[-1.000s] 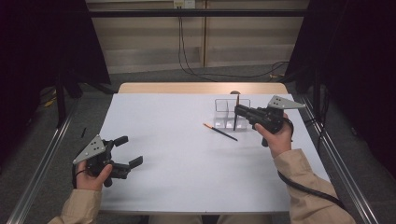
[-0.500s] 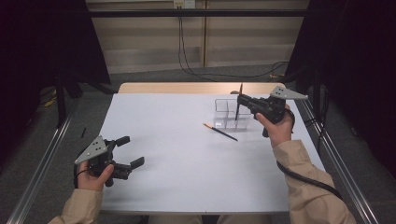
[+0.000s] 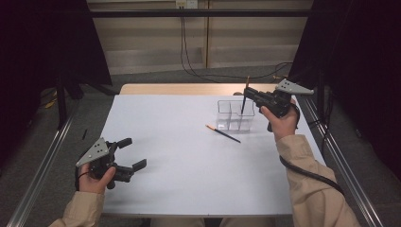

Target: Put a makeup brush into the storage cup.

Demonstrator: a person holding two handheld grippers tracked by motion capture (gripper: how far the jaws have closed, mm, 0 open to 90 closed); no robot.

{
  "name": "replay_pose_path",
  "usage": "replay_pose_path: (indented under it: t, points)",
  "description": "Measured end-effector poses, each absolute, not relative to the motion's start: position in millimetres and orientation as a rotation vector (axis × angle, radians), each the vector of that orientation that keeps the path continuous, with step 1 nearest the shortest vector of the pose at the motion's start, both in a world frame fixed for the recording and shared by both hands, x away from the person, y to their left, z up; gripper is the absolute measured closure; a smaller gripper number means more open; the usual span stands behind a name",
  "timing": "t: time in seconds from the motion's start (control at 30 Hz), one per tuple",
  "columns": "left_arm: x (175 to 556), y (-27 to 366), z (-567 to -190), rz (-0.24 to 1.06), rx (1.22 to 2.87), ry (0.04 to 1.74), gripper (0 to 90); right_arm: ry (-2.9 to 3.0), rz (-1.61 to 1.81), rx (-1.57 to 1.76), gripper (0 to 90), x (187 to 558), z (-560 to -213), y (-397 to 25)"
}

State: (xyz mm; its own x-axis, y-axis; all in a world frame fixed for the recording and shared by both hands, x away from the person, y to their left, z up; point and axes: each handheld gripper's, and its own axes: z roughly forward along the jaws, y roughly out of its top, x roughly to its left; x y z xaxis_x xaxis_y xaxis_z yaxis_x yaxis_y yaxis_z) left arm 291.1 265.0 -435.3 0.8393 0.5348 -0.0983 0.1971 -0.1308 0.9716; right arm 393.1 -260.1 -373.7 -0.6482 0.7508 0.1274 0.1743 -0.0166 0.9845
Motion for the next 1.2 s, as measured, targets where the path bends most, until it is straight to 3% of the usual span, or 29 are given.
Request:
replay_pose_path:
  t: [1.2]
  points:
    - [291,265,-436,0.324,1.706,0.567,0.2,1.754,1.590,1.049,83.7,406,-394,-281]
